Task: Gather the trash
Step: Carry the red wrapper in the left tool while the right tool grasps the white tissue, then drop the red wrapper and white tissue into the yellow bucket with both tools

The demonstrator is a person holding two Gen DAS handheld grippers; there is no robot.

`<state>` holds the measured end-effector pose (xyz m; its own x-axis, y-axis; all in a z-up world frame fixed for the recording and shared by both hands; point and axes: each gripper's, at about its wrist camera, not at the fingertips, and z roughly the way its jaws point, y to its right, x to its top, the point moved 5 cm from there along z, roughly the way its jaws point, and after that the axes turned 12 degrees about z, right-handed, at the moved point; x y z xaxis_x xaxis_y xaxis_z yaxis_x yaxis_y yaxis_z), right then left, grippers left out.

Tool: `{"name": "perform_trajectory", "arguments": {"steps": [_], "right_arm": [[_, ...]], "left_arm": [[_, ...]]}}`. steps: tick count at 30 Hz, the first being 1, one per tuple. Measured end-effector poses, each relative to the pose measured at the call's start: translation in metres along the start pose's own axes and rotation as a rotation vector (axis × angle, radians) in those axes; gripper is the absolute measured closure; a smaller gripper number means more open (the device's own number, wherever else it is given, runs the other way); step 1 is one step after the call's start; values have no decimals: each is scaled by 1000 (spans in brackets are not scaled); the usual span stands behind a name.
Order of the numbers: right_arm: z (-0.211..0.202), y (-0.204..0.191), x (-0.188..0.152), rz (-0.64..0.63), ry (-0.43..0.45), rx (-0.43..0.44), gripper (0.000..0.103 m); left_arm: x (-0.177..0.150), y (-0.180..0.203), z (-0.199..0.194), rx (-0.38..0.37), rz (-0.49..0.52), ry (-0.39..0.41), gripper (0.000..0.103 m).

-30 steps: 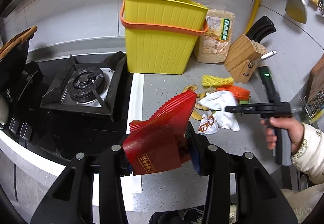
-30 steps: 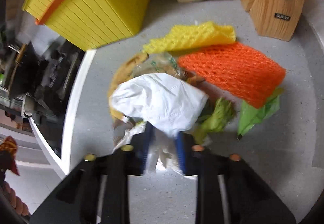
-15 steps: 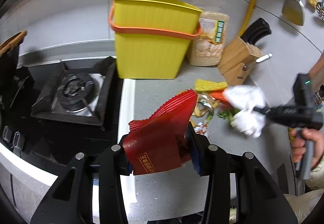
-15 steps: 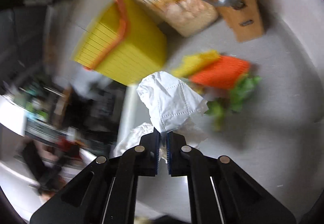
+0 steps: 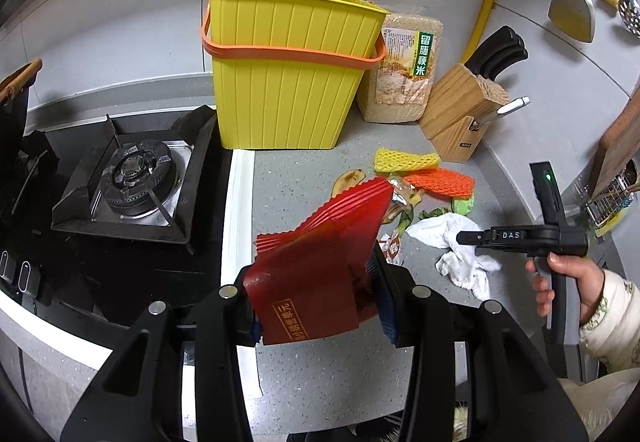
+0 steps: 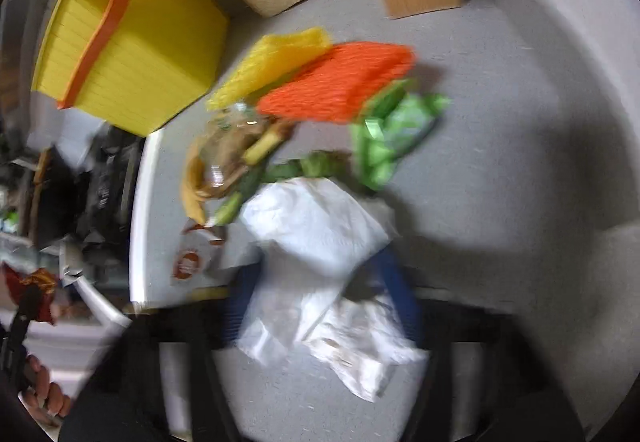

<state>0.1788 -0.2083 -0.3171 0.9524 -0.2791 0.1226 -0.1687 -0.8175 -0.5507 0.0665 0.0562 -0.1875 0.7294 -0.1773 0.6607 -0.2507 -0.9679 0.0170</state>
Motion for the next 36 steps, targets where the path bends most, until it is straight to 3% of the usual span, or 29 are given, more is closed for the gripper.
{"name": "perform_trajectory", "arguments": {"steps": [2, 8, 12, 17, 21, 24, 29, 36], "right_arm": [[-7, -7, 0, -41, 20, -4, 100], [-75, -50, -12, -119, 151, 146, 100], [-113, -67, -21, -168, 240, 151, 100], [-149, -66, -25, -201, 342, 107, 100], [-168, -61, -31, -204, 383, 108, 100], [-179, -53, -35, -201, 416, 104, 100], [-197, -43, -41, -191, 469, 84, 100], [-212, -23, -46, -166, 501, 52, 100]], "left_arm": [[1, 0, -1, -1, 0, 2, 60], [6, -6, -5, 8, -18, 20, 60], [17, -9, -11, 19, -20, 47, 60], [77, -26, -43, 86, 13, 198, 60], [149, -45, -63, 154, 25, 335, 60], [205, -56, -57, 213, 60, 388, 60], [262, -68, -2, 231, 83, 341, 60], [280, -83, 77, 243, 54, 207, 61]]}}
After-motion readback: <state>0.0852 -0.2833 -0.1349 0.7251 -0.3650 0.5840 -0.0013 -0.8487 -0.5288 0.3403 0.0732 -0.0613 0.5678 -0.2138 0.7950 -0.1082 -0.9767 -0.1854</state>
